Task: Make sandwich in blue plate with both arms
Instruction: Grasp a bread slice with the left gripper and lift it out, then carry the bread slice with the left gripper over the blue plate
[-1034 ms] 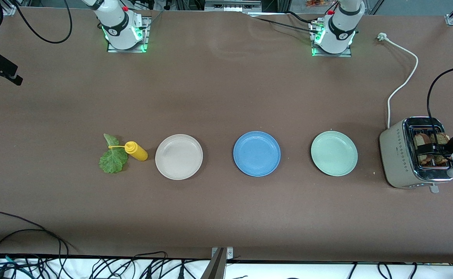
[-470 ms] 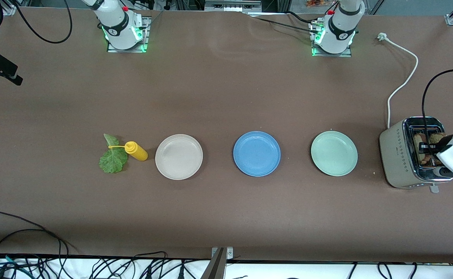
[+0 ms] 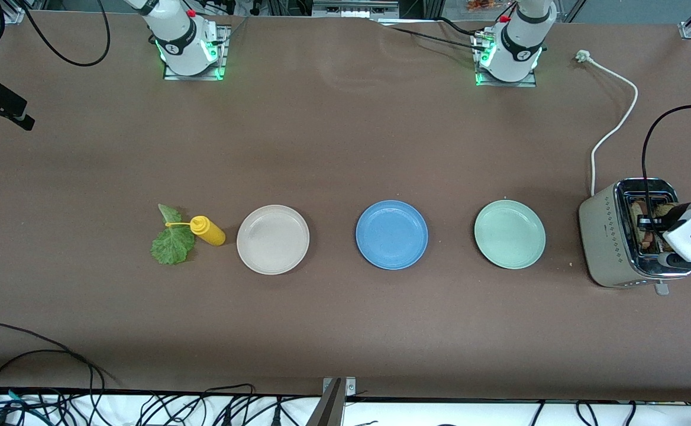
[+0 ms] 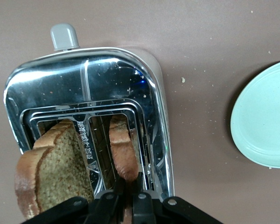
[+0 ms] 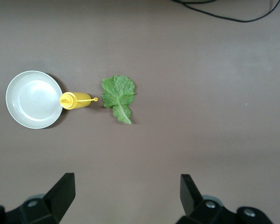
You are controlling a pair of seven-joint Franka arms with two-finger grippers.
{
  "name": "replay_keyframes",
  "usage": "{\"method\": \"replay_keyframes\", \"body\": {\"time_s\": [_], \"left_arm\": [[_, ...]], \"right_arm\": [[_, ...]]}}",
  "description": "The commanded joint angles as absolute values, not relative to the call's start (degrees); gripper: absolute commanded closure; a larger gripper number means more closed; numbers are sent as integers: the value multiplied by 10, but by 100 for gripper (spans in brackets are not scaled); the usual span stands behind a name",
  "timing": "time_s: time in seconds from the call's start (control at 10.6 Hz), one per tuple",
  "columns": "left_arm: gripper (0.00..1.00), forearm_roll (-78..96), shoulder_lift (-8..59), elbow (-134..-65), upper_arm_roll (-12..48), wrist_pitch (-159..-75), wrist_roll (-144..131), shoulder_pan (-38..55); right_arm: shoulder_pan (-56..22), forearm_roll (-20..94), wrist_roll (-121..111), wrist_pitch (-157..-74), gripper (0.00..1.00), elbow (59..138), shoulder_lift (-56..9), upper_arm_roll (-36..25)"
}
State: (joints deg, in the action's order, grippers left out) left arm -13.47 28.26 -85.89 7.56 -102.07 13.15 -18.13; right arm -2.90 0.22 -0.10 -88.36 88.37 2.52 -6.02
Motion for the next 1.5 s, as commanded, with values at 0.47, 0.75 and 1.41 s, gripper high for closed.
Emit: {"method": "replay_keyframes", "body": {"time_s": [0.47, 0.75, 1.41], "left_arm": [[100, -179, 199, -817, 126, -882, 122, -177], [100, -216, 173, -809, 183, -873, 127, -174], [100, -115, 233, -809, 287, -864, 119, -100]], "right_arm": [[-27, 11, -3, -869, 0, 868, 22, -62], [-27, 10, -4, -867, 0, 868, 23, -64], [-27, 11, -4, -865, 0, 868, 24, -69]]}}
